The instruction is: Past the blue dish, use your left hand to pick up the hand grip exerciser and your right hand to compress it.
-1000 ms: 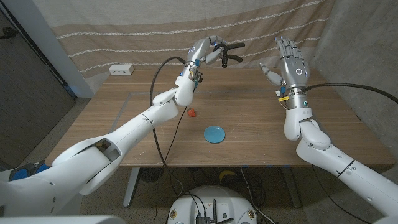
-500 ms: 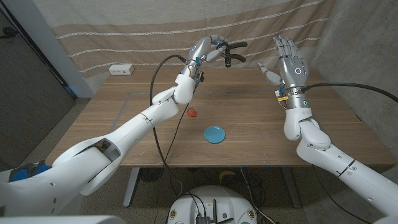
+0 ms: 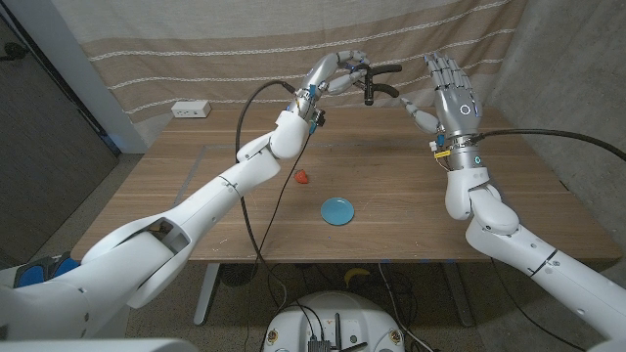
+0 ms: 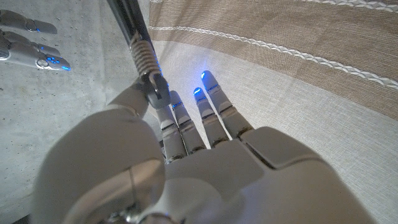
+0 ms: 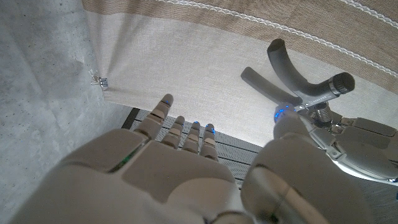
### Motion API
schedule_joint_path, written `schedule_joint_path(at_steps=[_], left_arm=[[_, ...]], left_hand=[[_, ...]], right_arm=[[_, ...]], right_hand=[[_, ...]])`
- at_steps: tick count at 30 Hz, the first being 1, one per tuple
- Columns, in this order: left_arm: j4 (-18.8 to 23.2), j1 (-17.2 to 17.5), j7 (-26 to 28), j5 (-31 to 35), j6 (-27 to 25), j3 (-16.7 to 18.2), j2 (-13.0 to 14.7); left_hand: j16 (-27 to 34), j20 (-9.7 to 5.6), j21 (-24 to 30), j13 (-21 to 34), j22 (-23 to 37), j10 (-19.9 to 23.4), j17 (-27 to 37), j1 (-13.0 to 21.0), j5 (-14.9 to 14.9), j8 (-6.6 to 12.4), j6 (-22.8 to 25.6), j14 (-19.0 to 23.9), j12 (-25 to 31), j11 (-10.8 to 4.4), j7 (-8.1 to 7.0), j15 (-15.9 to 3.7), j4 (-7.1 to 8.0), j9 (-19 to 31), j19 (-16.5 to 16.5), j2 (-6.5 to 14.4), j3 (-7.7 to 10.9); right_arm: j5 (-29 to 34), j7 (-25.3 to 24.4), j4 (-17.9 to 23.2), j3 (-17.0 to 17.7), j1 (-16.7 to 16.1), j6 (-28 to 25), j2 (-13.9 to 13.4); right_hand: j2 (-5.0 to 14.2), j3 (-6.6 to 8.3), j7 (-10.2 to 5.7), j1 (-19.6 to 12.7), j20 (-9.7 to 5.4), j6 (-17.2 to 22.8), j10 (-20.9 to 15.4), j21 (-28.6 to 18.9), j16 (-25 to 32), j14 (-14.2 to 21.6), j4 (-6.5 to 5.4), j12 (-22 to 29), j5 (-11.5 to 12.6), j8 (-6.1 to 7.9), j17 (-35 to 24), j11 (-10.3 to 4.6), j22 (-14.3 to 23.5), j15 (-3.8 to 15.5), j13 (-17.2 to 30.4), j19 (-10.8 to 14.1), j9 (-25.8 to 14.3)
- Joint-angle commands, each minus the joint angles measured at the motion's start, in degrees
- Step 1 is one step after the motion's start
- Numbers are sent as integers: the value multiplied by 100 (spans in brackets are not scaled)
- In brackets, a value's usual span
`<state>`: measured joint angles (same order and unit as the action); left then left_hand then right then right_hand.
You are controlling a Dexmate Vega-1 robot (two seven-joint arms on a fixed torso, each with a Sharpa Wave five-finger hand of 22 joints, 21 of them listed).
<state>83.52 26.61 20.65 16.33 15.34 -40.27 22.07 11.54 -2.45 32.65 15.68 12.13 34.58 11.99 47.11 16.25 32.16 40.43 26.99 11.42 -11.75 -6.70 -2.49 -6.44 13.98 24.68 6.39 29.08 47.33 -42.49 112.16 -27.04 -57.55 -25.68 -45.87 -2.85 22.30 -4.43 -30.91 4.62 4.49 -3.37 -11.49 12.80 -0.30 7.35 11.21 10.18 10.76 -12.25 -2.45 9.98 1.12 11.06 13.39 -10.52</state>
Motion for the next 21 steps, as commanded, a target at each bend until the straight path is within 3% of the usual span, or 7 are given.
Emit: schedule_joint_path(at_steps=[1, 8, 15, 18, 21], left_arm=[[199, -6, -596, -429, 39, 134, 23], [286, -8, -864, -653, 36, 186, 35], [339, -53, -1310, -1102, -12, 257, 45], [317, -95, -1495, -1296, -25, 275, 33], [270, -153, -1723, -1535, -40, 287, 13]], left_hand=[[-21, -72, 37, -7, 9, -22, 2, -9, 85, 1968, 67, -40, 21, 30, -119, -984, -1, 1829, -17, -70, -47], [-46, -64, 54, -34, 6, -252, 5, -45, 240, 1973, 72, -157, -30, 13, -261, -948, 43, 1866, -83, -101, -125], [-31, -55, 72, -50, 3, -213, 6, -56, 326, 1949, 100, -162, 11, 32, -199, -931, 65, 1823, -99, -106, -163], [-29, -51, 77, -56, 2, -236, 6, -56, 357, 1946, 83, -167, 9, 16, -244, -929, 70, 1837, -110, -110, -176], [-27, -49, 81, -60, 1, -242, 6, -60, 380, 1938, 90, -172, 12, 7, -229, -927, 76, 1824, -118, -112, -188]], right_arm=[[23, -31, 103, 77, -116, 85, -45], [132, 54, 200, 76, -167, 3, -60], [202, 145, 283, 91, -195, -19, -96], [191, 183, 320, 110, -198, -19, -83], [196, 240, 367, 114, -188, -47, -50]], right_hand=[[60, -25, 37, -22, 34, -12, -10, 11, -3, -22, 5, 6, 18, 23, -16, 36, 25, -40, 16, 2, -23], [11, -88, 62, 29, 98, -214, 188, 36, -43, -121, 20, -52, 35, -33, -10, 124, 24, -164, 19, -79, -25], [-22, -126, 140, 44, 123, -332, 308, 43, -70, -190, 37, -67, 59, -43, -4, 255, 23, -255, 18, -122, -25], [-30, -137, 155, 54, 137, -345, 314, 47, -72, -199, 36, -63, 62, -41, -4, 261, 22, -265, 18, -136, -25], [-45, -174, 246, 107, 175, -373, 339, 51, -80, -233, 19, -55, 68, -35, -5, 328, 23, -324, 18, -169, -25]])
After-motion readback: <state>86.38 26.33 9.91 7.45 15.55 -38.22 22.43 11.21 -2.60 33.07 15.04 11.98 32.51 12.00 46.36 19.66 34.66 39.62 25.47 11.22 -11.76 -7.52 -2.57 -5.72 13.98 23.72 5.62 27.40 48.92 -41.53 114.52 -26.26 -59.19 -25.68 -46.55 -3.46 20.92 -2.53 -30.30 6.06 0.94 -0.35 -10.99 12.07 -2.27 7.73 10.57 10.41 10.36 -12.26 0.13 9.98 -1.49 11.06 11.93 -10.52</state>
